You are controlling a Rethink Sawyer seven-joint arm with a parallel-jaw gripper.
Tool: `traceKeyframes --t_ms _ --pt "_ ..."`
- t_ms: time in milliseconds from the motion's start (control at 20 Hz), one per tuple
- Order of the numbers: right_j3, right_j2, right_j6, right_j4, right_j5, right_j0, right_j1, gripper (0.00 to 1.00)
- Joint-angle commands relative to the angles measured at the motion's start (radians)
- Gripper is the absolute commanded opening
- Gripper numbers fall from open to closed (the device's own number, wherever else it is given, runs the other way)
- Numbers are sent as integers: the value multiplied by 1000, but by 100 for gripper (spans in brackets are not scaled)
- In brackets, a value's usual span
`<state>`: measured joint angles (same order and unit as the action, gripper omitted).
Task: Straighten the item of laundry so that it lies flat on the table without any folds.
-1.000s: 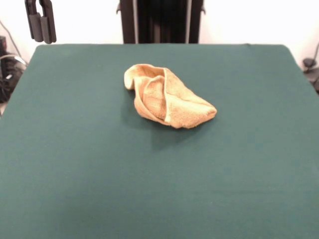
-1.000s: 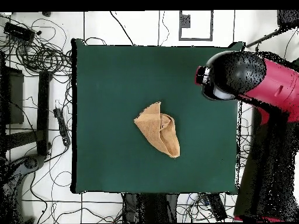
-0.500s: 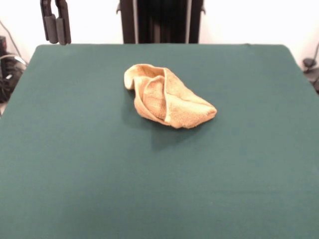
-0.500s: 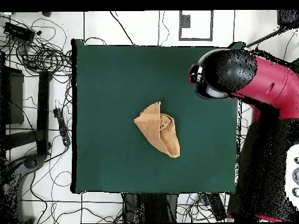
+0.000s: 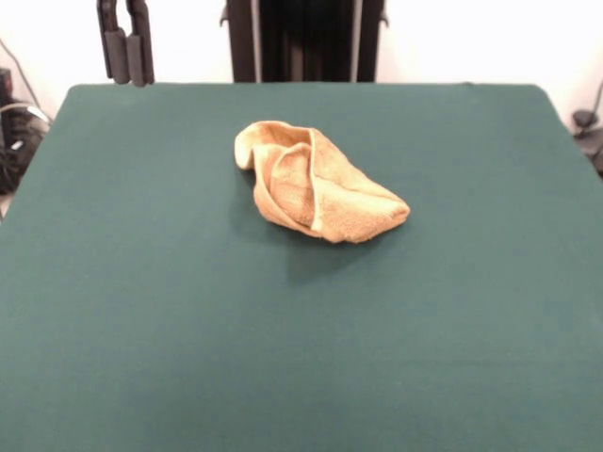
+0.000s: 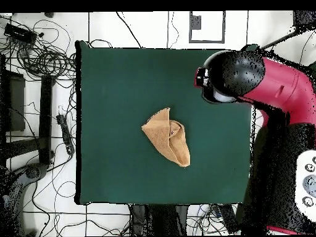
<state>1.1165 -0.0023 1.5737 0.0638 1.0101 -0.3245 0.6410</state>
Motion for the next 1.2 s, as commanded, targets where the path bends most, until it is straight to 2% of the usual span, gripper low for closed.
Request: traceKeyframes --t_ms 50,1200 --pt "111 56 149 -22 24 70 -31 0" --pt "119 24 247 -57 -3 128 -33 0"
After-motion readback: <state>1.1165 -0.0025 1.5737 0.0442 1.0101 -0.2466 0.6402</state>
